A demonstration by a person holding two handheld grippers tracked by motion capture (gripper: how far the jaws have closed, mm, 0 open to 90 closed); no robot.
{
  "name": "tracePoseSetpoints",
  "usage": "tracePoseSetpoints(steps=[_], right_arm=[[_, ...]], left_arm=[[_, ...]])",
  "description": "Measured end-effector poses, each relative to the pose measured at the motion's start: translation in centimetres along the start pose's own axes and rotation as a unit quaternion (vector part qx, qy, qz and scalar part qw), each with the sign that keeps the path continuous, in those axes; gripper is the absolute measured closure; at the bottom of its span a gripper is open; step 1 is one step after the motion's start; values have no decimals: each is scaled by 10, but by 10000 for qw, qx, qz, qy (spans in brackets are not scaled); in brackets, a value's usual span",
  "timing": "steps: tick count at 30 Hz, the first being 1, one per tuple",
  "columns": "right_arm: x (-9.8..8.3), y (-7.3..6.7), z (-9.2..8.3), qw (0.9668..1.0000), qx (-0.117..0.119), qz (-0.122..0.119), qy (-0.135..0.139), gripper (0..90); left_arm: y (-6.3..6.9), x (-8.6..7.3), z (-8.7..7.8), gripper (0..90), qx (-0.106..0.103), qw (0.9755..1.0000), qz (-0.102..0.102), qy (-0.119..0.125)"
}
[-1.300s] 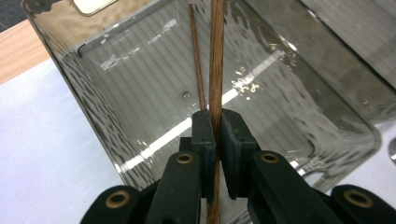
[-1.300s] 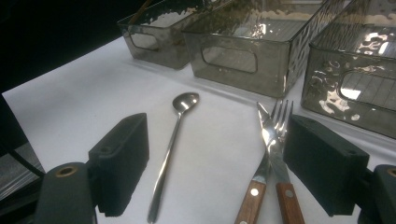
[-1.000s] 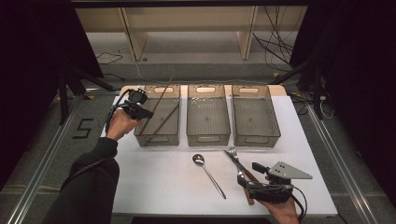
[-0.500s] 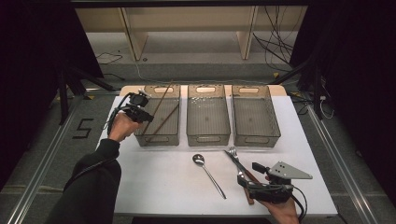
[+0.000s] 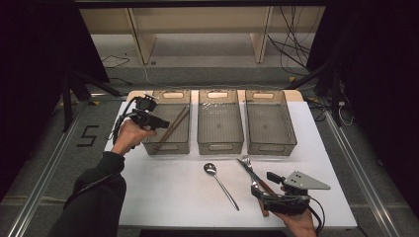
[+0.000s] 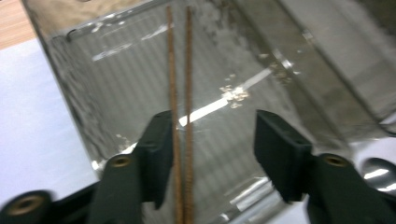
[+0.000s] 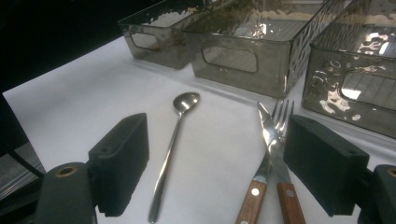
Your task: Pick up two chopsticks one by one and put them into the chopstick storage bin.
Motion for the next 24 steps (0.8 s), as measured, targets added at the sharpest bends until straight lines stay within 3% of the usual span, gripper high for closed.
tracePoseSetpoints(steps=[7, 14, 24], right_arm=[[0, -1, 1, 10000, 16, 18, -27, 232], [1, -5, 4, 9999, 16, 17, -118, 233], [10, -9, 8, 9998, -19, -19, -218, 232]], left_arm=[[19, -10, -20, 282, -299, 9988, -52, 384], [36, -31, -40, 230, -665, 9950, -118, 737], [48, -59, -57, 190, -872, 9905, -79, 1061]])
Point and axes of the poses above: each handheld gripper's, and its own axes: z roughly forward along the jaws, x roughly out of its top, y roughly to its right, the point moved 3 cm from there along z, roughly forward along the jaws, and after that the axes turned 12 degrees about y, right-handed, at the moved point
